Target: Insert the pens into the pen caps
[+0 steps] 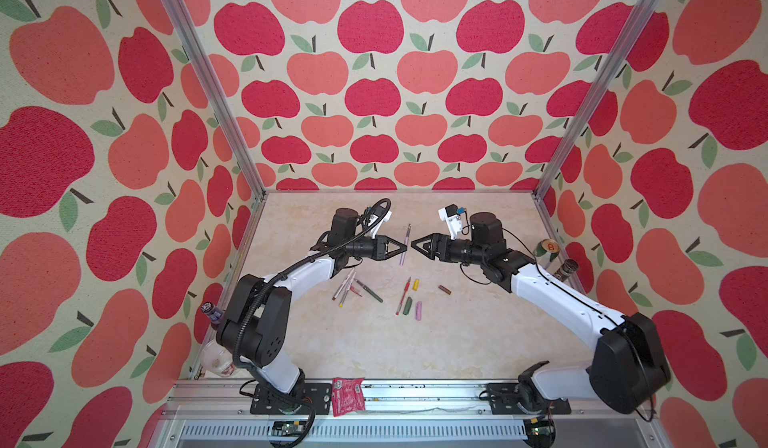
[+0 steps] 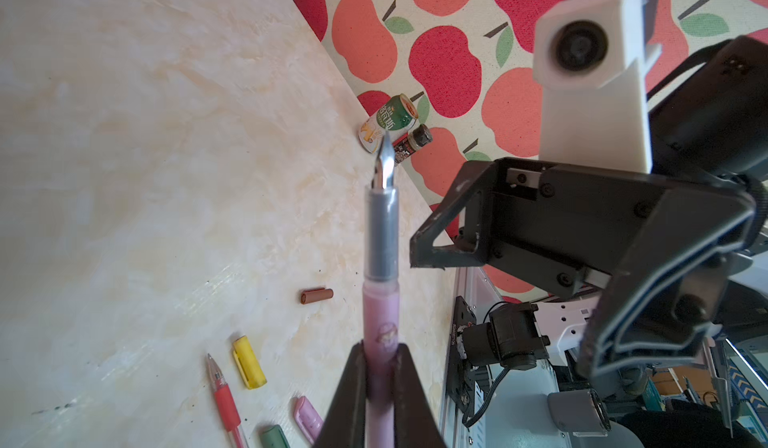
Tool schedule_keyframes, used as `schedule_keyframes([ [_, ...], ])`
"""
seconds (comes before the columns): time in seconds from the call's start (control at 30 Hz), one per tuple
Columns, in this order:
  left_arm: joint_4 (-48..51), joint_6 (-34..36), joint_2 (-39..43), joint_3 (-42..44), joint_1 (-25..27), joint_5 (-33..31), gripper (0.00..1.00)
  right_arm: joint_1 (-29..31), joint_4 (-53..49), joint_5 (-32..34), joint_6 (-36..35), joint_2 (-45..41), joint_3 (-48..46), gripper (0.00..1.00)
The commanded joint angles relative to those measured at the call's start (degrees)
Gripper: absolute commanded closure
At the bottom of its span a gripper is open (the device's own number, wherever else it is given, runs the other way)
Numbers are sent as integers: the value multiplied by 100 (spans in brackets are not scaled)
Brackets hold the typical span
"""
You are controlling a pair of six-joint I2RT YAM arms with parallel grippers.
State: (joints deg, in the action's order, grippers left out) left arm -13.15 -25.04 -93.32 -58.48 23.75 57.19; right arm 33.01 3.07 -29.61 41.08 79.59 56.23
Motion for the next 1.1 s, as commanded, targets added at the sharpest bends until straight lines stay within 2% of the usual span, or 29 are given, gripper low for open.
schedule_keyframes([
  [0.0, -83, 1, 145, 33, 33, 216, 95, 75, 446, 73, 216, 251, 301, 28],
  [0.4, -224, -89, 292, 75, 94, 188, 95, 218, 564, 133, 318, 845, 731, 53],
  [0.83, -317, -156, 261, 5, 174, 150, 96, 294, 445, 198, 201, 905, 819, 96],
  [0.9, -298, -184, 255, 3, 178, 169, 90, 293, 414, 223, 162, 883, 828, 99],
  [0.97, -245, -161, 264, -5, 191, 227, 78, 301, 407, 219, 113, 855, 828, 100],
  [1.07, 37, -48, 287, -33, 197, 243, 67, 311, 380, 222, -13, 805, 828, 100],
])
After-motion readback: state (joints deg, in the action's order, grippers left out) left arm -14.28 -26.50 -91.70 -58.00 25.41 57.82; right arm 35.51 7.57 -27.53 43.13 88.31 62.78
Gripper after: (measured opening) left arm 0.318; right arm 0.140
